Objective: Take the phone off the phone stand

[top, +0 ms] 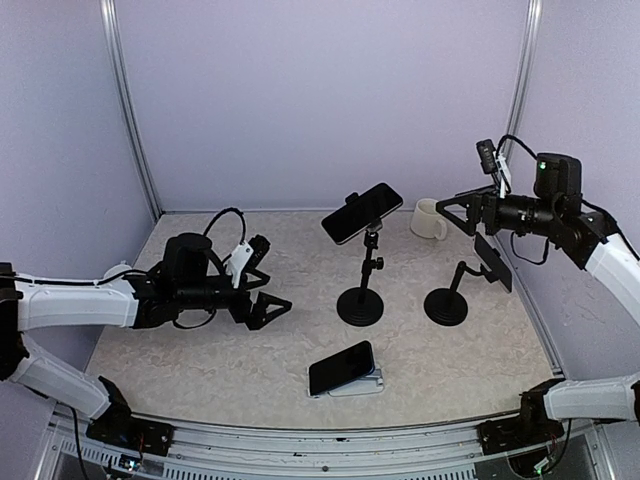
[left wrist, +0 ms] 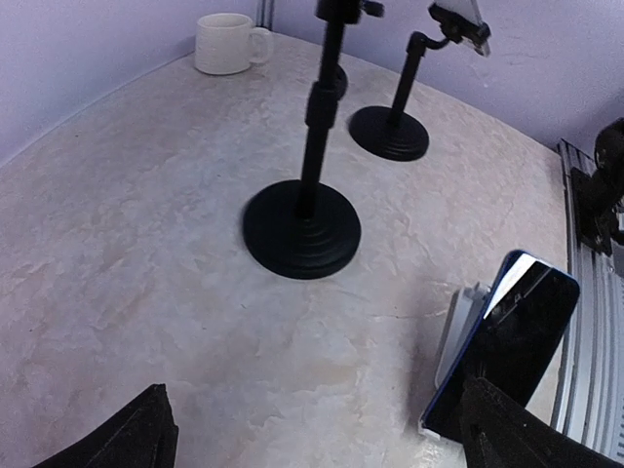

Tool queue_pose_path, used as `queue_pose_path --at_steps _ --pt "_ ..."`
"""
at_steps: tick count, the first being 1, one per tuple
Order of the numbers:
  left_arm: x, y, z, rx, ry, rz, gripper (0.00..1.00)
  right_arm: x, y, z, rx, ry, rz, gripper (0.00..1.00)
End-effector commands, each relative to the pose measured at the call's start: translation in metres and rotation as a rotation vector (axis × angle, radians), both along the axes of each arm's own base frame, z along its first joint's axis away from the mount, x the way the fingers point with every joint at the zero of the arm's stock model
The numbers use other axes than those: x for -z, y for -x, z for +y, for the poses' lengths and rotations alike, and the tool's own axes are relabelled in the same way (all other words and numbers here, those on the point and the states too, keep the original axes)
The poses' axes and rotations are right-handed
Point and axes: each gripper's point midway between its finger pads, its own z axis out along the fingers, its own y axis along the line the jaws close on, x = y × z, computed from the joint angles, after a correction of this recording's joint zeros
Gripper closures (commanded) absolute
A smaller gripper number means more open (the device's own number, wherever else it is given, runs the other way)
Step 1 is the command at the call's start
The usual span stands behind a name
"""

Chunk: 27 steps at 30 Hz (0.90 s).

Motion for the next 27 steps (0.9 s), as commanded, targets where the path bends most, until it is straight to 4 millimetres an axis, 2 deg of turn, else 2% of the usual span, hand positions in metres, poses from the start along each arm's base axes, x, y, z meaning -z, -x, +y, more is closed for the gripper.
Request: queue_pose_path --at_steps 1,11,18,23,27 --pt "-0.005 0.028 -0.023 0.159 0.036 -0.105 0.01 0.020 0.028 0.013 -0.062 0.000 0.092 0.05" --pt "0.060 0.082 -0.058 0.301 -0.112 -0.059 0.01 0.051 0.069 0.041 -0.175 0.013 0.165 0.10" --pt "0.101 0.108 -0.055 0.331 -0.224 -0.024 0.01 0.063 0.085 0.047 -0.215 -0.005 0.196 0.11" --pt "0.130 0.123 -0.059 0.378 -0.316 -0.004 0.01 0.072 0.091 0.050 -0.241 -0.026 0.213 0.11" --pt "0.140 0.125 -0.065 0.397 -0.344 -0.006 0.01 0.075 0.093 0.051 -0.254 -0.035 0.223 0.11"
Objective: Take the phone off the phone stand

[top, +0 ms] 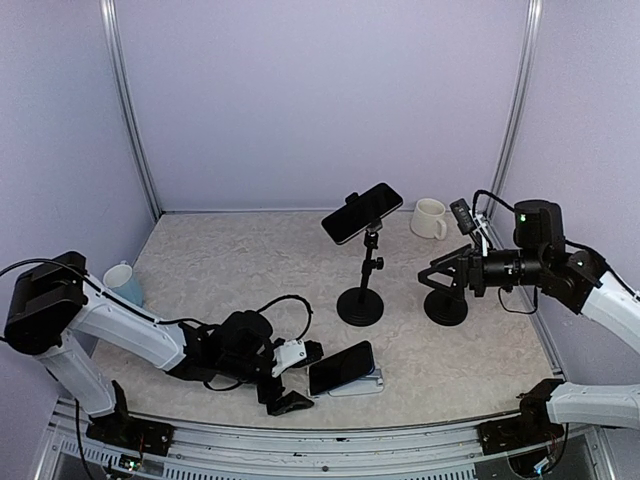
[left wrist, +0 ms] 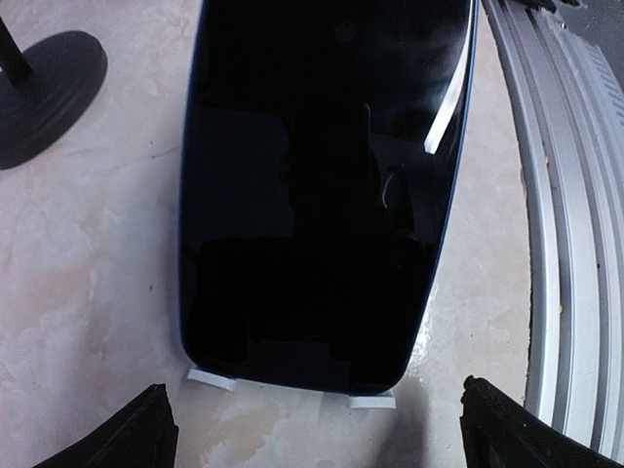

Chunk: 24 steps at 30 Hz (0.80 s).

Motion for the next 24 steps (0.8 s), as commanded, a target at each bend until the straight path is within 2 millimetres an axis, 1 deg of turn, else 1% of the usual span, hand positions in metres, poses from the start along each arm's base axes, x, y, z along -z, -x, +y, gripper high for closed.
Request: queue_pose_path --at_steps 1,9,14,17,20,24 --pt "0.008 -0.003 -0.007 0.020 -0.037 -0.036 0.01 -0.005 0.008 0.005 -0.036 -0.041 -0.007 0.12" --pt "0.028 -0.007 -0.017 0.066 -0.096 -0.071 0.01 0.000 0.011 0.006 -0.043 -0.055 0.010 0.12" --pt "0.029 -0.008 -0.027 0.087 -0.082 -0.076 0.03 0.000 0.010 0.007 -0.043 -0.058 0.014 0.12" --pt "0.033 -0.008 -0.028 0.086 -0.090 -0.067 0.11 0.001 0.010 0.007 -0.043 -0.054 0.016 0.12" --pt "0.035 -0.008 -0.024 0.066 -0.087 -0.056 0.20 0.003 0.009 0.007 -0.043 -0.050 0.018 0.12" --pt "0.029 -0.019 -0.013 -0.039 -0.056 -0.063 0.30 0.006 0.007 0.009 -0.045 -0.045 0.024 0.12"
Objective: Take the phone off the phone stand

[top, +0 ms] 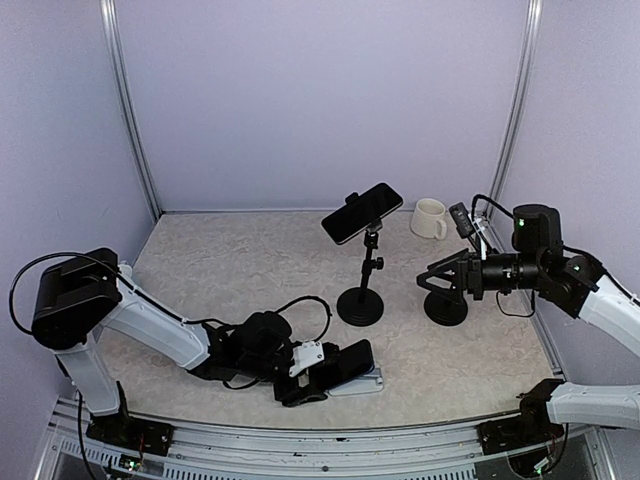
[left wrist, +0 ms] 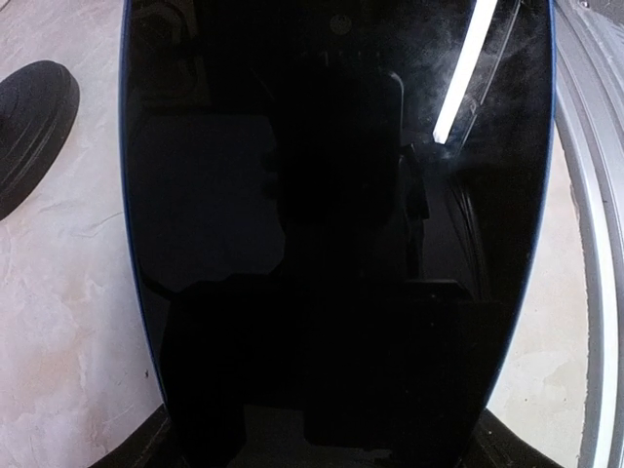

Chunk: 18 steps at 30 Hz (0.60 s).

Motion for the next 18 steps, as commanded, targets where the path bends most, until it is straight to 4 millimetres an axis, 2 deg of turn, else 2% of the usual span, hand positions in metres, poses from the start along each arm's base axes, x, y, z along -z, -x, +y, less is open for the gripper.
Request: queue_pose_path --at_steps 1,7,12,15,18 --pt "0.004 -0.013 0.020 -0.135 -0.007 -0.018 0.32 -0.001 0.001 0.005 -0.022 -0.008 -0.012 0.12" --pt "0.010 -0.047 0.051 -0.367 -0.055 -0.057 0.43 0.003 -0.003 0.008 -0.031 -0.008 -0.008 0.12" --pt "0.014 -0.071 0.071 -0.529 -0.075 -0.064 0.44 0.008 -0.007 0.011 -0.034 -0.004 0.005 0.12" --pt "0.011 -0.077 0.071 -0.572 -0.066 -0.057 0.42 0.013 -0.008 0.012 -0.035 0.002 0.016 0.13" --pt "0.005 -0.069 0.061 -0.543 -0.037 -0.063 0.31 0.017 -0.007 0.012 -0.034 0.001 0.027 0.14"
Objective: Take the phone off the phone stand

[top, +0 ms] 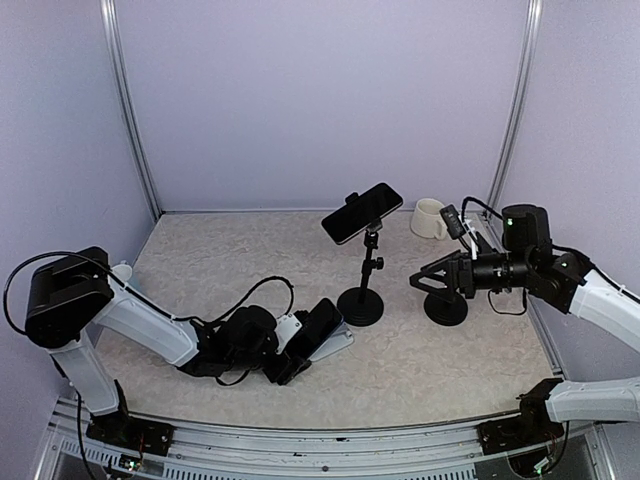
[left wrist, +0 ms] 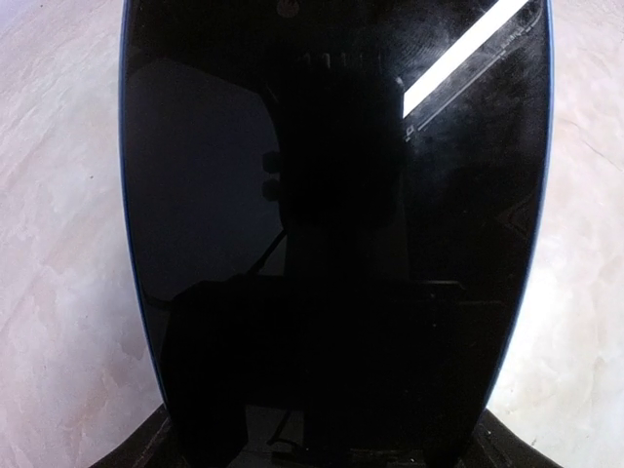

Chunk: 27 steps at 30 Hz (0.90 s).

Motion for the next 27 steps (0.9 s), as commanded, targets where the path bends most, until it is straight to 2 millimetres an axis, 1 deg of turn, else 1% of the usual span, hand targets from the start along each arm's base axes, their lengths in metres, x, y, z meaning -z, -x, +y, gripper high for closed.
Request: queue_pose_path --at_steps 1,7,10,16,23,27 --pt "0.005 0.000 0.010 -0.062 -0.041 -0.012 0.27 0.006 0.004 0.005 -0.023 -0.012 0.001 0.14" --pt "-0.010 0.007 0.005 -0.058 0.028 -0.016 0.02 0.022 0.007 0.005 -0.002 -0.024 0.051 0.18" --pt "-0.024 0.008 0.005 -0.063 0.078 -0.030 0.01 0.028 0.008 0.007 0.004 -0.025 0.071 0.19" --pt "-0.048 0.008 -0.004 -0.024 0.165 -0.046 0.01 0.038 0.011 0.011 0.006 -0.026 0.096 0.20" --pt "-0.056 -0.005 -0.015 0.001 0.215 -0.019 0.01 0.045 0.015 0.016 -0.002 -0.042 0.104 0.20" --pt "-0.057 -0.009 -0.023 0.025 0.236 0.001 0.02 0.055 0.017 0.017 0.013 -0.047 0.149 0.21"
